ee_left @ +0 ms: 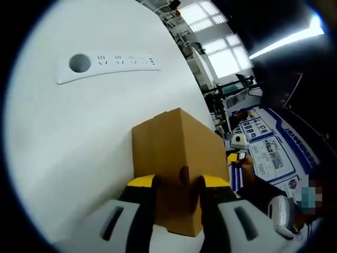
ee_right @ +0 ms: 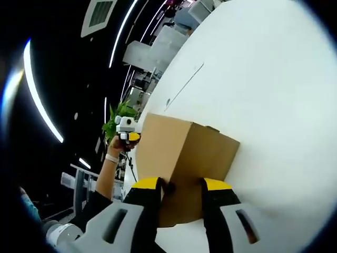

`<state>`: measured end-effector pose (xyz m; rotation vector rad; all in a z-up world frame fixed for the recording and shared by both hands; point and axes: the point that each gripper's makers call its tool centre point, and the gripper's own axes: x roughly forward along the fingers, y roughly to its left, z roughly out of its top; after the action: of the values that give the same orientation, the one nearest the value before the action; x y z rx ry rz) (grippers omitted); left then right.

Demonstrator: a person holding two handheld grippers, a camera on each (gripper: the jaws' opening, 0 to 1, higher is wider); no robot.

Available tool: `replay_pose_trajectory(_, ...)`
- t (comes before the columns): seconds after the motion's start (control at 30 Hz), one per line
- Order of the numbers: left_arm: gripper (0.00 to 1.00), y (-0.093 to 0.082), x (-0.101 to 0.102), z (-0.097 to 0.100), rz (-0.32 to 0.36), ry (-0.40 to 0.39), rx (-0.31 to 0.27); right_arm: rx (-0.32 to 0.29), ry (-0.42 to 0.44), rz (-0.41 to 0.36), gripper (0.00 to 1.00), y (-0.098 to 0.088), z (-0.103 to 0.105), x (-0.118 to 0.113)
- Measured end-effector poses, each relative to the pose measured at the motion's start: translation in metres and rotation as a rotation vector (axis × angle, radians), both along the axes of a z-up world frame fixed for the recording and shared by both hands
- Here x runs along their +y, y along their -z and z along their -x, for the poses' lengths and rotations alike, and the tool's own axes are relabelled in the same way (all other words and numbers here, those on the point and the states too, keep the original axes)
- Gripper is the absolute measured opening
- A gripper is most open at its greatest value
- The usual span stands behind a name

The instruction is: Operate the shoe box by opening the lid, removing the specified soft item, and placing it in the target area until the item is outside and the box remains undamaged.

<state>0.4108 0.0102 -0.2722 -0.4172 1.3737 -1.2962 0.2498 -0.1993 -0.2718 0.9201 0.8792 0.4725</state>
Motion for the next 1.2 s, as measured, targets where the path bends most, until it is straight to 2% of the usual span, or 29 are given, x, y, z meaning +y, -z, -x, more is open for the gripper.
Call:
replay_pose_trajectory(0.07, 0.32, 0.0, 0.002, 0.008, 0.004, -0.011, 0.003, -0.007, -0.016, 0.007, 0.3, 0.0, -0.002, -0.001)
replay_pose_trajectory(0.53, 0.32, -0.001, 0.018, 0.029, 0.034, -0.108, 0.032, -0.017, -0.136, 0.043, 0.3, -0.002, -0.012, -0.004)
replay_pose_trajectory(0.73, 0.31, -0.001, 0.025, 0.037, 0.047, -0.131, 0.042, -0.027, -0.167, 0.042, 0.3, -0.002, -0.017, -0.006)
replay_pose_trajectory(0.97, 0.31, -0.001, 0.029, 0.057, 0.056, -0.166, 0.043, -0.033, -0.212, 0.058, 0.3, -0.002, -0.021, -0.007)
replay_pose_trajectory(1.2, 0.31, -0.001, 0.034, 0.07, 0.043, -0.185, 0.051, -0.033, -0.262, 0.088, 0.31, -0.001, -0.027, -0.007)
